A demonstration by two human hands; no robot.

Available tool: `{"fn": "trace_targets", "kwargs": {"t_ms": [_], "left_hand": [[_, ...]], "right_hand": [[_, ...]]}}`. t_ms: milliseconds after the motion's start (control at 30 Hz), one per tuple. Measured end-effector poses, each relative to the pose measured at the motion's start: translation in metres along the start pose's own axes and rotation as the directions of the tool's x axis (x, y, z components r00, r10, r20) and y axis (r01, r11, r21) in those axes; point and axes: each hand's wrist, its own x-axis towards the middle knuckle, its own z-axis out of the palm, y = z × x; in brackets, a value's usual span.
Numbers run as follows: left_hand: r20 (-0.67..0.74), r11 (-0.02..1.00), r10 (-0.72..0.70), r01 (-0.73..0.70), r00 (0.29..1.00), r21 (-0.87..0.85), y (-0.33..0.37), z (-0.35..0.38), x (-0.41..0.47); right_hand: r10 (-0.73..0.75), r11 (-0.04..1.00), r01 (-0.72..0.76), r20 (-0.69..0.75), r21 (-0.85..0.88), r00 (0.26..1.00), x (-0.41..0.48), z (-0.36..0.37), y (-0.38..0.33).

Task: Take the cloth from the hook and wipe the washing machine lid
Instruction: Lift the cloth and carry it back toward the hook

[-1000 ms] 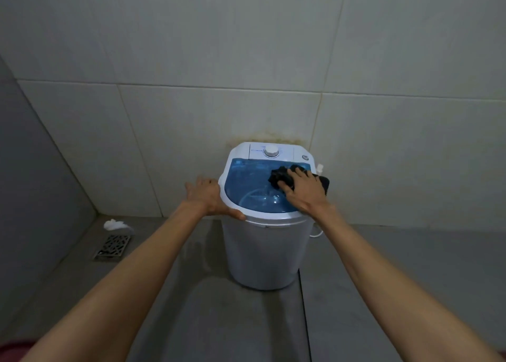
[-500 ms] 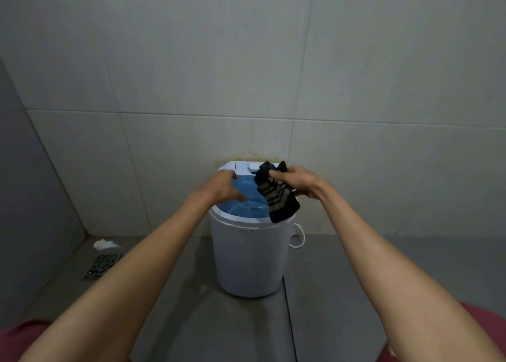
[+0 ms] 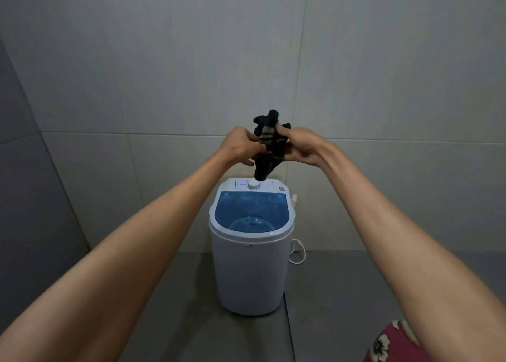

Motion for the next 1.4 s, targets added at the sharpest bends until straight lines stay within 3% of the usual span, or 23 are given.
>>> {"fn": "trace_targets", "kwargs": {"t_ms": [200,333,467,600,667,733,867,1000,1100,1233,1333,1400], "left_hand": [[-0.194,0.988,-0.066,0.037,0.979,-0.150,-0.002,-0.018,0.006],[-0.188,0.986,-0.149,0.162,0.971,0.051,-0.002,-0.037,0.010],[-0.028,0.936,-0.304,0.304,0.952,0.180,0.004,-0.034,0.006],[0.162,0.986,-0.155,0.143,0.975,0.081,0.008,-0.013,0.004],[0.320,0.993,-0.109,0.088,0.941,0.078,0.015,0.006,0.003],[0.385,0.991,-0.110,0.070,0.917,0.116,0.020,0.029,0.007],[0.329,0.997,-0.004,-0.019,0.944,0.068,0.024,0.062,0.013],[0.103,0.990,0.133,-0.137,0.986,0.035,0.019,0.066,0.025],[0.002,0.986,0.132,-0.131,0.991,0.107,0.013,0.043,0.032],[-0.032,0.955,0.185,-0.173,0.982,0.240,0.006,0.008,0.050],[-0.067,0.929,0.247,-0.217,0.967,0.301,-0.005,-0.008,0.068],[-0.067,0.903,0.298,-0.258,0.952,0.344,-0.016,-0.014,0.078]], "right_hand": [[-0.109,0.991,0.088,-0.239,-0.098,0.965,-0.005,-0.027,-0.003],[-0.178,0.980,0.135,-0.354,-0.144,0.918,-0.009,-0.044,-0.009],[-0.198,0.980,0.190,-0.362,-0.058,0.911,-0.011,-0.045,-0.029],[-0.182,0.981,0.152,-0.306,-0.119,0.935,-0.012,-0.039,-0.046],[-0.187,0.973,0.131,-0.308,-0.191,0.933,-0.014,-0.037,-0.049],[-0.202,0.963,0.124,-0.332,-0.240,0.922,-0.015,-0.041,-0.053],[-0.222,0.971,0.168,-0.373,-0.173,0.901,-0.019,-0.054,-0.063],[-0.278,0.959,0.231,-0.370,-0.165,0.887,-0.025,-0.064,-0.066],[-0.319,0.916,0.185,-0.367,-0.356,0.874,-0.020,-0.077,-0.058],[-0.275,0.757,0.047,-0.254,-0.651,0.927,-0.004,-0.080,-0.034],[-0.253,0.699,0.036,-0.201,-0.714,0.946,0.013,-0.068,-0.019],[-0.321,0.632,0.071,-0.177,-0.771,0.931,0.029,-0.059,-0.011]]}}
